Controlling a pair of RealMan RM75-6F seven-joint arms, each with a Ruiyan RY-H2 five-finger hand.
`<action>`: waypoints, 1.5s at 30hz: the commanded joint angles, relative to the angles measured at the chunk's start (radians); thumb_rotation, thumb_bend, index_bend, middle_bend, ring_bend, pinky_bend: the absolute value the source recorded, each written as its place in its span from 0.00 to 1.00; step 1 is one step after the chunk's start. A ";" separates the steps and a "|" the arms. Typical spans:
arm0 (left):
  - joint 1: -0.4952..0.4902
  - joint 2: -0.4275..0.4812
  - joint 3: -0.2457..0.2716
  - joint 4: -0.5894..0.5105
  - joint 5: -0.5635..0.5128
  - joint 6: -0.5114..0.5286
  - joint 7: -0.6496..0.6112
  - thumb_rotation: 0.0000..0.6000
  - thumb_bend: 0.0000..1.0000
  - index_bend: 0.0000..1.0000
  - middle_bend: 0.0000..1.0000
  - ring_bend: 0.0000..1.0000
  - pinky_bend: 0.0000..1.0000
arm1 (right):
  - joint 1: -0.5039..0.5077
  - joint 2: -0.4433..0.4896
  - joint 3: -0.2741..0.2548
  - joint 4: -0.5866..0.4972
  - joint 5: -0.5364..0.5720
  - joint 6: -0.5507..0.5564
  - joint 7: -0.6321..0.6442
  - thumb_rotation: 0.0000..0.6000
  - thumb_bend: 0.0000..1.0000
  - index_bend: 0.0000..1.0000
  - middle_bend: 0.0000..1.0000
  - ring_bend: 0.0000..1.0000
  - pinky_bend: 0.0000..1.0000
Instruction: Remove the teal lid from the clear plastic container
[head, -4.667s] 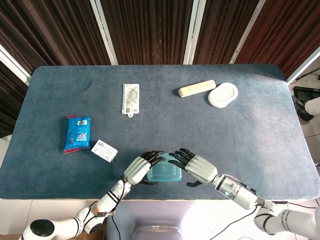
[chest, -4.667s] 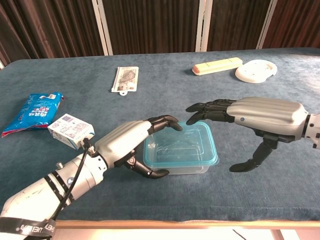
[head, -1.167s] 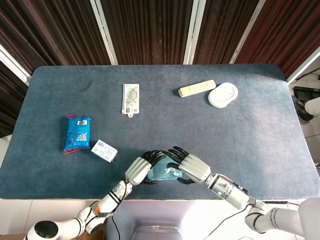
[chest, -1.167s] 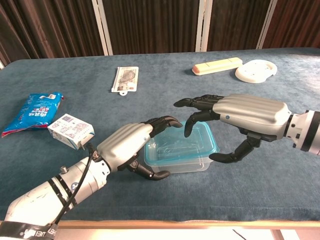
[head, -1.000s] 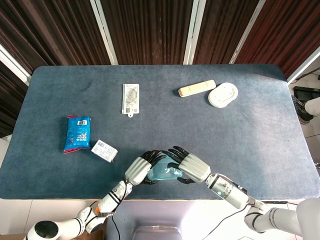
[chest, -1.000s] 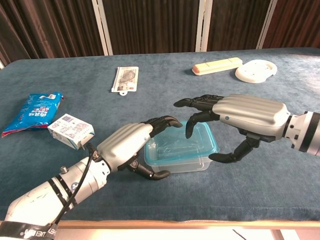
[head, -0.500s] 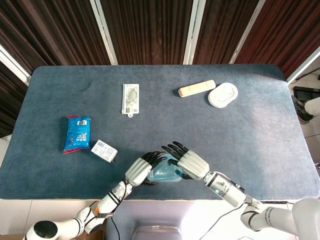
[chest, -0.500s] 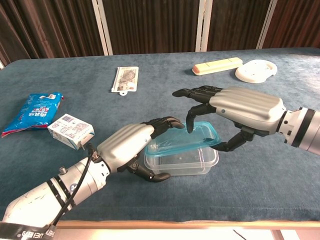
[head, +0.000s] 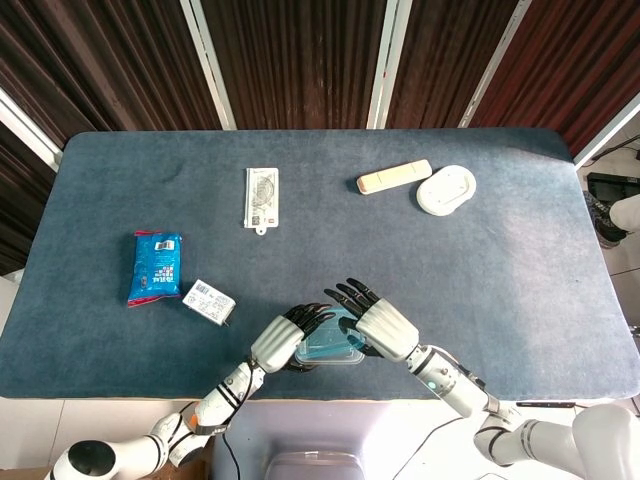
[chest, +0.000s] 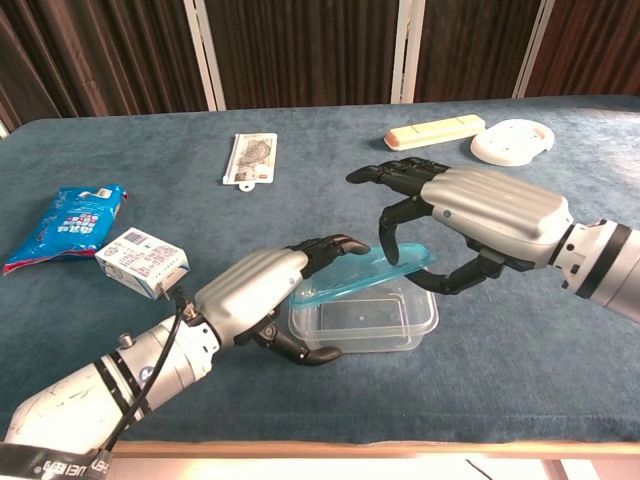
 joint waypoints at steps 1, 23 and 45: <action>-0.005 0.006 0.004 -0.003 0.004 -0.005 -0.001 1.00 0.38 0.00 0.36 0.16 0.20 | -0.001 -0.003 0.002 0.002 0.002 0.003 0.001 1.00 0.61 0.88 0.19 0.00 0.00; -0.008 0.037 -0.011 -0.049 0.038 0.098 0.007 1.00 0.32 0.00 0.00 0.00 0.00 | -0.007 -0.031 0.021 0.023 0.003 0.048 0.001 1.00 0.61 0.90 0.19 0.00 0.00; 0.002 0.097 0.011 -0.160 0.117 0.238 0.072 1.00 0.32 0.00 0.00 0.00 0.00 | 0.001 -0.006 0.034 -0.030 -0.026 0.090 -0.052 1.00 0.61 0.90 0.19 0.00 0.00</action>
